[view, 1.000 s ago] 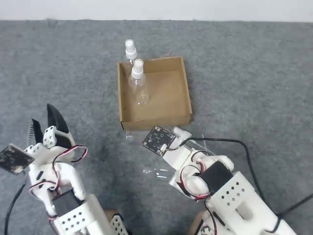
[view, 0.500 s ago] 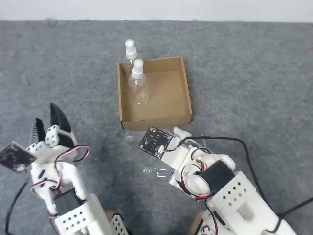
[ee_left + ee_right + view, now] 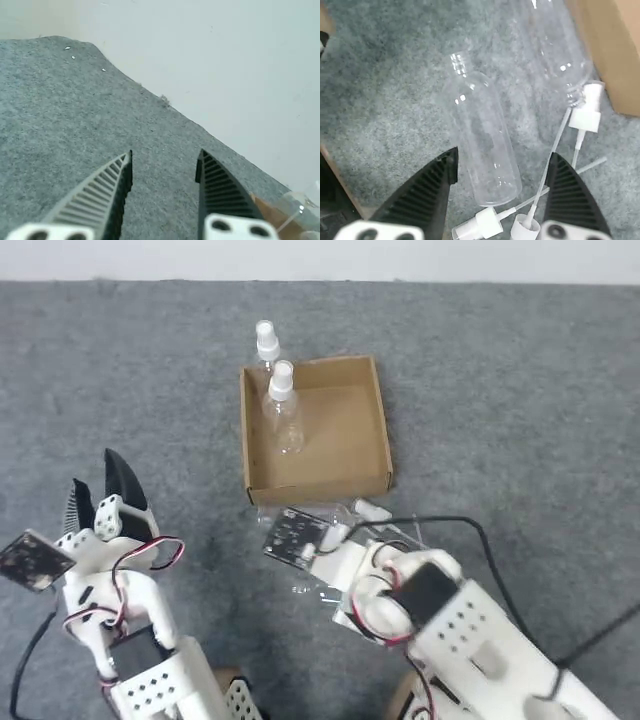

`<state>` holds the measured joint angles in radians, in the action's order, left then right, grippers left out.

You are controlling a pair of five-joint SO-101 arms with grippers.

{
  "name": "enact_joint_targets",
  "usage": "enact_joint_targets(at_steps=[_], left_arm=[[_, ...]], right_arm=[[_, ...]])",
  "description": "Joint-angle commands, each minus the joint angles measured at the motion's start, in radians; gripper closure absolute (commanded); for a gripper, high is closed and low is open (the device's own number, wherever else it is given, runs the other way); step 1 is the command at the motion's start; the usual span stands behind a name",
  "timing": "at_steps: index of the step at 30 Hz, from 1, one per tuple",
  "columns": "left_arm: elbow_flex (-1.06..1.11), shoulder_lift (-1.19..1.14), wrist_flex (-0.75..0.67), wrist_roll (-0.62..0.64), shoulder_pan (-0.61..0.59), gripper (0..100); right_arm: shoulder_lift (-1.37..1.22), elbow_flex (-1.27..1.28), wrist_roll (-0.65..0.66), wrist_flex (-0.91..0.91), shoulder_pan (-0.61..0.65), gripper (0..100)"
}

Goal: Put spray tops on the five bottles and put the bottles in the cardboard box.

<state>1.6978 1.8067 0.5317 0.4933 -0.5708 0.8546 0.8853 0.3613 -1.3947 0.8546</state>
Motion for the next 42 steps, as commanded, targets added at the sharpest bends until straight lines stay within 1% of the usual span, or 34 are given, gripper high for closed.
enact_joint_targets(at_steps=[1, 3, 6, 8, 13, 16, 23, 26, 35, 37, 42], left_arm=[[-0.013, 0.015, -0.037, -0.011, 0.002, 80], [-0.013, 0.015, -0.037, -0.011, 0.002, 80], [-0.013, 0.015, -0.037, -0.011, 0.002, 80], [-0.013, 0.015, -0.037, -0.011, 0.002, 80], [-0.013, 0.015, -0.037, -0.011, 0.002, 80], [-0.013, 0.015, -0.038, -0.011, 0.002, 80], [-0.013, 0.015, -0.038, -0.011, 0.002, 80], [-0.013, 0.015, -0.037, -0.011, 0.002, 80], [-0.013, 0.015, -0.037, -0.011, 0.002, 80], [-0.013, 0.014, -0.037, -0.011, 0.002, 80], [-0.013, 0.014, -0.035, -0.011, 0.000, 80]], right_arm=[[-0.116, -0.106, -0.006, 0.015, 0.013, 76.7], [-0.165, -0.129, -0.006, 0.015, 0.013, 76.0], [-0.225, -0.144, -0.006, 0.016, 0.015, 70.2], [-0.254, -0.149, 0.000, 0.016, 0.025, 68.2], [-0.300, -0.149, 0.000, 0.044, 0.088, 68.7], [-0.335, -0.149, 0.002, 0.076, 0.104, 68.7], [-0.463, -0.149, 0.020, 0.168, 0.104, 68.8], [-0.492, -0.149, 0.044, 0.182, 0.101, 68.8], [-0.544, -0.149, 0.044, 0.223, 0.101, 68.9], [-0.553, -0.149, 0.044, 0.236, 0.102, 70.0], [-0.576, -0.144, 0.044, 0.280, 0.102, 78.9]])
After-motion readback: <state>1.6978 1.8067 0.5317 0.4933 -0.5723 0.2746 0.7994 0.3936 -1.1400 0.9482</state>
